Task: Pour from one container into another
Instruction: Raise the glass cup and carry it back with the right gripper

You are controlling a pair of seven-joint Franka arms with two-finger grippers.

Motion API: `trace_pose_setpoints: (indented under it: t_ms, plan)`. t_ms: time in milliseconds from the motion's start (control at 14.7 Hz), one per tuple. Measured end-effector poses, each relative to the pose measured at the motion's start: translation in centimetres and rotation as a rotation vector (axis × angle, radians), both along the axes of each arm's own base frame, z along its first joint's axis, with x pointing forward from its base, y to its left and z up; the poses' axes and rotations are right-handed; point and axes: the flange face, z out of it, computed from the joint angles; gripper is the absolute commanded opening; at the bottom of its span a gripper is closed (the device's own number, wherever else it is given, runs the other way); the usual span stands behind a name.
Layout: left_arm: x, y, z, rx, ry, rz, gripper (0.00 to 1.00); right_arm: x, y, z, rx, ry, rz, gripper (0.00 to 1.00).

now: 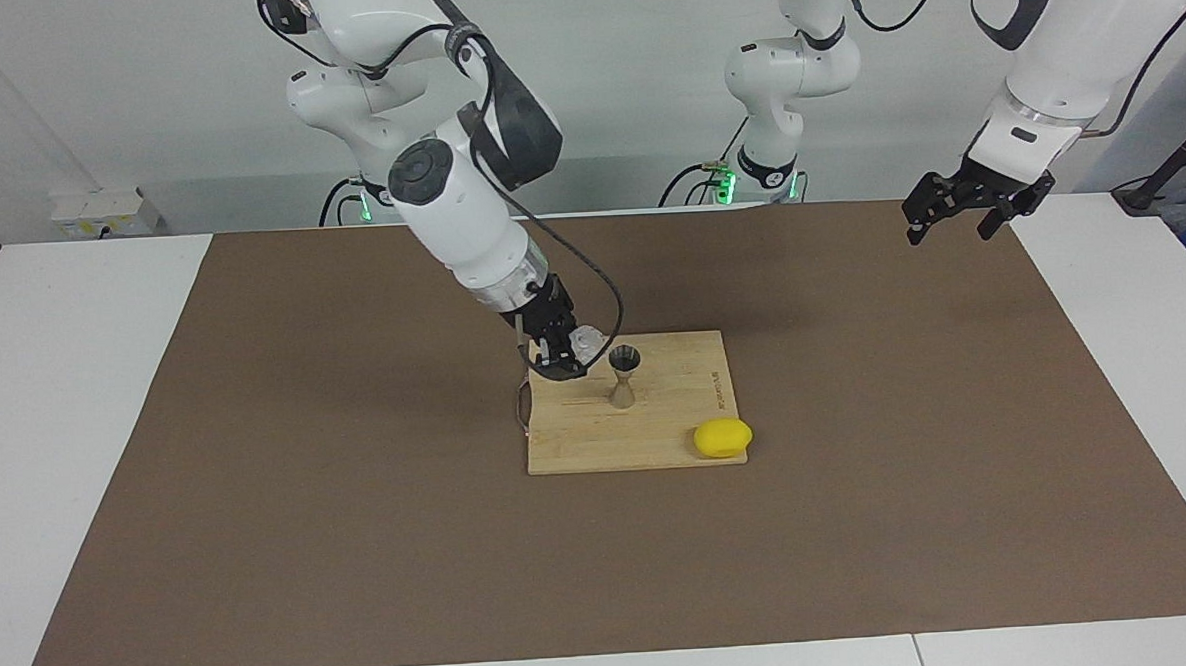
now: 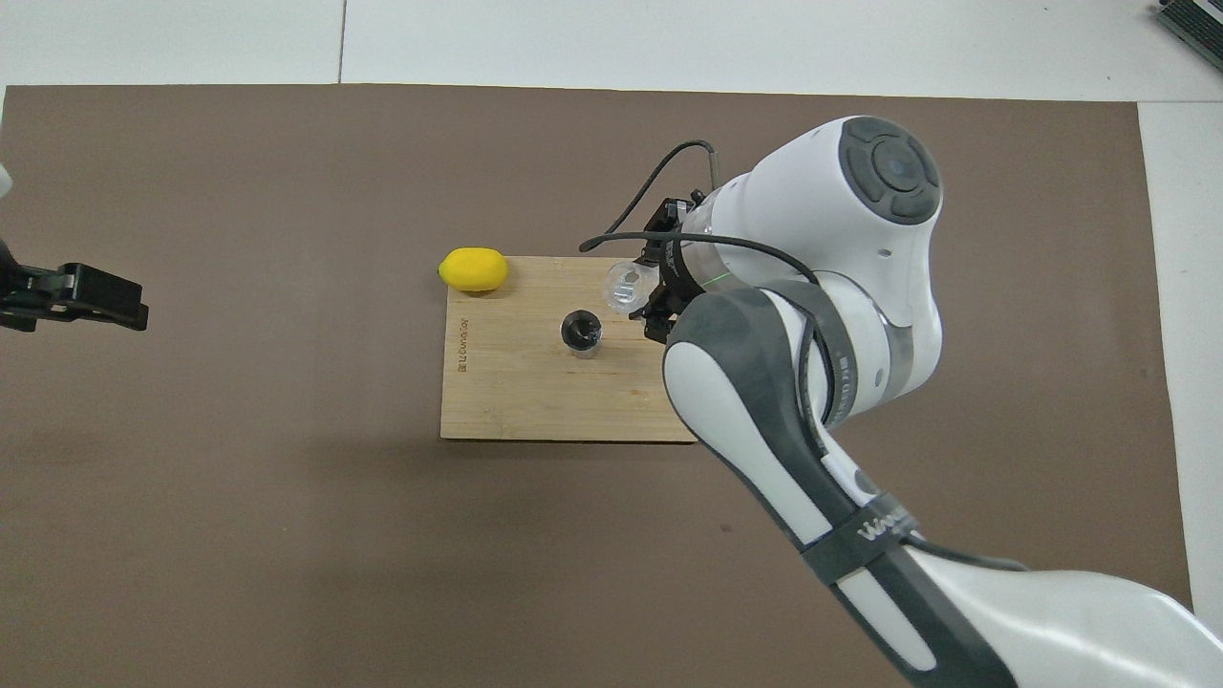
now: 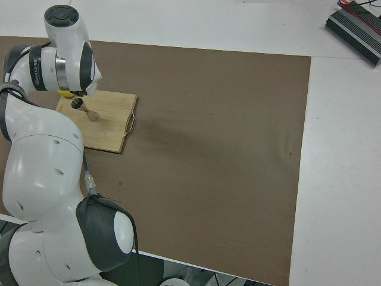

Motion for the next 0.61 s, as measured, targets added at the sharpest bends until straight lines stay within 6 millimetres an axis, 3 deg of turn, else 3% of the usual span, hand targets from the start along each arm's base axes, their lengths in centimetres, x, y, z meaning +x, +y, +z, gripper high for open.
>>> trace_pose_setpoints:
  t_ms: [340,612]
  plan:
    - [0.0,0.0,0.0,0.0,0.0,0.0,1.0,2.4,-6.3,0.0,0.148,0.011,-0.057,0.0]
    - [0.0,0.0,0.0,0.0,0.0,0.0,1.0,3.1,-11.4,-1.8,0.263,0.0,-0.069,0.0]
